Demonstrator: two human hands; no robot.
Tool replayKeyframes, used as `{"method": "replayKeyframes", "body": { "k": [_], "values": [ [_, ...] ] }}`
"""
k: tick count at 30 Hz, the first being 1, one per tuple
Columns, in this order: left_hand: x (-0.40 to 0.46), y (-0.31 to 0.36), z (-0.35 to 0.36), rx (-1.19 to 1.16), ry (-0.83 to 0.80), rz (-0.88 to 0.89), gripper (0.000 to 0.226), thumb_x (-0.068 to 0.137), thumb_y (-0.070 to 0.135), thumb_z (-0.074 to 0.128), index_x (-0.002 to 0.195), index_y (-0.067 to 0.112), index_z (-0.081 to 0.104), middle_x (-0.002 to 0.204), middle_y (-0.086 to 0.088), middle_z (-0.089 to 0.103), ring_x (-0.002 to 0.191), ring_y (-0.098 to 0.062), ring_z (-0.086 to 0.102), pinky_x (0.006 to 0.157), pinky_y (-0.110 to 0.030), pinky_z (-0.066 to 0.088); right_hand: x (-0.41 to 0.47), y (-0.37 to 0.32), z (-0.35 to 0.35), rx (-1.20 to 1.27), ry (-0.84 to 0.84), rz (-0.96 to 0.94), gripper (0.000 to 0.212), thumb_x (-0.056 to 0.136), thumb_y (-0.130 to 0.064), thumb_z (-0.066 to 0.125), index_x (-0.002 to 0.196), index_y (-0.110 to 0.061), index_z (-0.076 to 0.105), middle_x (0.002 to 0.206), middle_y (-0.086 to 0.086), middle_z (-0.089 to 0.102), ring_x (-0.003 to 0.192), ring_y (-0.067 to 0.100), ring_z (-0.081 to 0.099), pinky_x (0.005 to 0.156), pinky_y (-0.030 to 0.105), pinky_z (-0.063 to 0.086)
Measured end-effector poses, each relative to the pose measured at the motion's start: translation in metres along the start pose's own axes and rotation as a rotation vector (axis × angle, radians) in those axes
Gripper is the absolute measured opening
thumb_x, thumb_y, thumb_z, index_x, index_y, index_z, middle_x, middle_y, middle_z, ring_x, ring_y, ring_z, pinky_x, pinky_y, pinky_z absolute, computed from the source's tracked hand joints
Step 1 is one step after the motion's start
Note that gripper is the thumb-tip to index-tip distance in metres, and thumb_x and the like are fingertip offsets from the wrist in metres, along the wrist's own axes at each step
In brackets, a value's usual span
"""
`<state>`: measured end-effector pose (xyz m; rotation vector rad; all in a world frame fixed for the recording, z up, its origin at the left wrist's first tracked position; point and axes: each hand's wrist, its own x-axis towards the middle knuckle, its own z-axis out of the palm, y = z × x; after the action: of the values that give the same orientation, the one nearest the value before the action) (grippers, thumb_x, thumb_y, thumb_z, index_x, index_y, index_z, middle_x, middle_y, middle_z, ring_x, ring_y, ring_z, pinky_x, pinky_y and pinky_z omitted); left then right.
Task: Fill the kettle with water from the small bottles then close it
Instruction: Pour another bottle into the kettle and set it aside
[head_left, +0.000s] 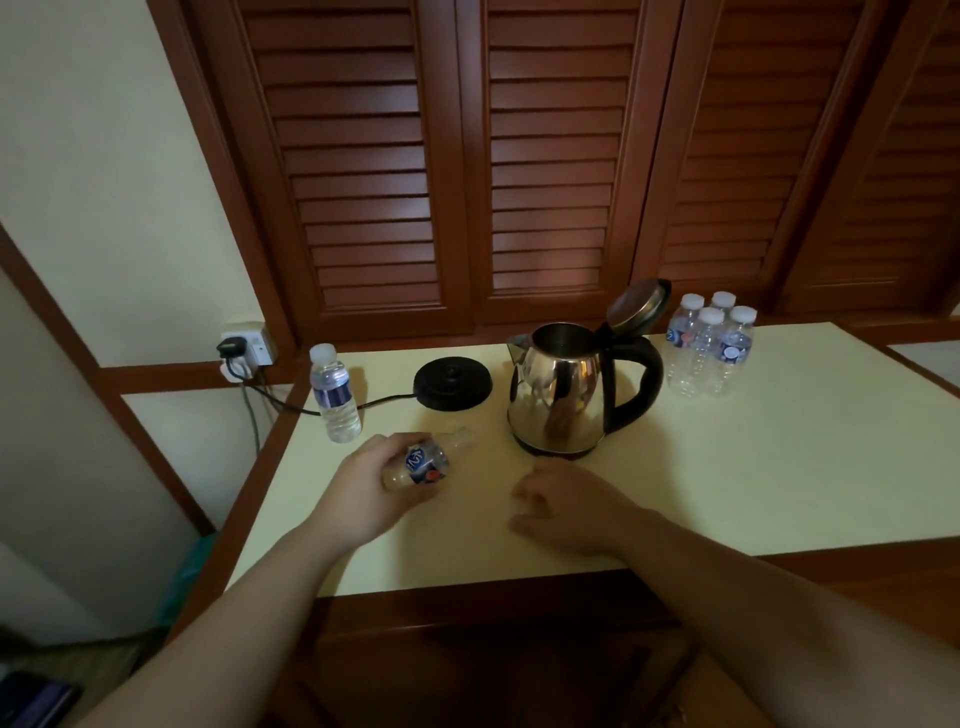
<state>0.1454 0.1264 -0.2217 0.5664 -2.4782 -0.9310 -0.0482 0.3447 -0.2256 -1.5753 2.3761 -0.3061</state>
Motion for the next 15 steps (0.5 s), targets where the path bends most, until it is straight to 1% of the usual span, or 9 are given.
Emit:
{"method": "replayKeyframes", "body": {
  "k": [2,4,5,7,9,11,15],
  "values": [
    [-0.003,-0.002,0.001,0.04,-0.01,0.004,0.063,0.078,0.039,0.088,0.135,0.038,0.061,0.115,0.011,0.064,0.102,-0.001,0.063,0.089,-0.02,0.052,0.003,0.001,0.003,0.022,0.016,0.002,0.048,0.096,-0.056,0.062,0.13,-0.022,0.062,0.113,-0.006,0.052,0.099,0.012,0.053,0.088,0.032,0.049],
    [-0.005,-0.002,0.003,0.068,-0.009,0.025,0.064,0.079,0.041,0.088,0.137,0.038,0.061,0.115,0.014,0.062,0.102,0.0,0.062,0.086,-0.012,0.049,0.004,0.002,0.003,0.07,0.082,0.006,0.04,0.097,-0.052,0.062,0.124,-0.022,0.063,0.107,-0.008,0.052,0.093,0.01,0.053,0.082,0.027,0.047],
    [-0.006,-0.001,0.005,0.075,-0.006,0.036,0.064,0.078,0.041,0.088,0.137,0.038,0.061,0.115,0.016,0.061,0.102,0.002,0.061,0.085,-0.01,0.047,0.004,0.003,0.002,0.13,0.148,0.007,0.037,0.097,-0.049,0.063,0.122,-0.022,0.064,0.104,-0.009,0.054,0.089,0.008,0.053,0.078,0.024,0.045],
    [-0.007,0.003,0.01,0.066,-0.009,0.049,0.064,0.078,0.04,0.089,0.136,0.039,0.062,0.113,0.019,0.06,0.1,0.003,0.061,0.084,-0.012,0.05,0.002,0.002,-0.003,0.282,0.306,-0.003,0.03,0.097,-0.045,0.065,0.117,-0.023,0.067,0.098,-0.01,0.058,0.084,0.007,0.055,0.072,0.02,0.043],
    [-0.005,0.01,0.015,0.048,-0.023,0.064,0.063,0.078,0.039,0.089,0.136,0.039,0.063,0.112,0.02,0.06,0.098,0.001,0.062,0.084,-0.016,0.053,-0.002,0.001,-0.012,0.381,0.401,-0.026,0.027,0.097,-0.046,0.065,0.115,-0.026,0.069,0.095,-0.01,0.062,0.084,0.007,0.059,0.071,0.02,0.047],
    [-0.002,0.018,0.02,0.055,-0.039,0.086,0.063,0.079,0.038,0.088,0.136,0.039,0.062,0.112,0.019,0.059,0.098,0.0,0.061,0.082,-0.013,0.051,-0.006,-0.001,-0.021,0.435,0.417,-0.04,0.028,0.097,-0.046,0.065,0.118,-0.028,0.069,0.096,-0.011,0.066,0.088,0.007,0.062,0.075,0.022,0.052],
    [0.006,0.035,0.03,0.05,-0.068,0.118,0.063,0.079,0.037,0.088,0.136,0.042,0.061,0.111,0.022,0.058,0.099,0.001,0.061,0.081,-0.009,0.048,-0.016,0.003,-0.034,0.478,0.389,-0.073,0.028,0.099,-0.047,0.064,0.121,-0.031,0.07,0.103,-0.017,0.068,0.097,-0.001,0.062,0.079,0.011,0.051]
  ]
}}
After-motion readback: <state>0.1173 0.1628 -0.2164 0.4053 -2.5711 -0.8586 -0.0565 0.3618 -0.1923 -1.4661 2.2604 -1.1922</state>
